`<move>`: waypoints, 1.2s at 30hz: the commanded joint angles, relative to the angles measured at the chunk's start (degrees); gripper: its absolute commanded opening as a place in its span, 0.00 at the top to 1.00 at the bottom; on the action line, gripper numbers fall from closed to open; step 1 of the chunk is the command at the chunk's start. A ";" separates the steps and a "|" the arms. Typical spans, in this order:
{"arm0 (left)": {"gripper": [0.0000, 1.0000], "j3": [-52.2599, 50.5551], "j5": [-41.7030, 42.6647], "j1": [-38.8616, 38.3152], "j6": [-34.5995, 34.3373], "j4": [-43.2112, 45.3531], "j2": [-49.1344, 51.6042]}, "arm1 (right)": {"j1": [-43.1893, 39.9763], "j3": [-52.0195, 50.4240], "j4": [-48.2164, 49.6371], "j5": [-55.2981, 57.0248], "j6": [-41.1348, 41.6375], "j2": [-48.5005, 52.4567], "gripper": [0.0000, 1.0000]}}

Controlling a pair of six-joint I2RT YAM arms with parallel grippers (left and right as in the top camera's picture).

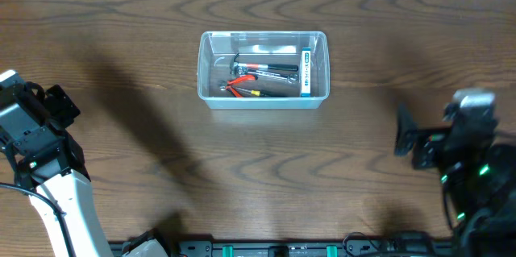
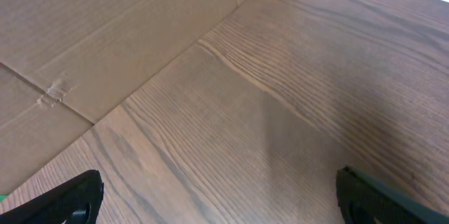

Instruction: Pack container

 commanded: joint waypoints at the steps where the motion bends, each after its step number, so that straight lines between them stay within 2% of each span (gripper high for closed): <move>1: 0.02 1.01 -0.46 0.28 0.76 0.02 0.26 | 0.74 -9.84 3.58 -0.02 -0.63 -7.43 0.01; 7: 0.02 1.01 -0.46 0.28 0.76 0.02 0.26 | 0.74 -26.49 11.78 -2.38 -0.61 -18.01 0.01; 13: 0.02 1.01 -0.46 0.28 0.76 0.02 0.26 | 0.74 -34.36 11.85 -3.39 -0.63 -23.69 0.01; 27: 0.02 1.01 -0.46 0.28 0.76 0.02 0.26 | 0.74 -41.81 11.80 -3.41 -0.17 -30.99 0.01; 36: 0.02 1.01 -0.46 0.28 0.76 0.02 0.26 | 0.74 -43.39 11.82 -3.61 -0.17 -30.95 0.01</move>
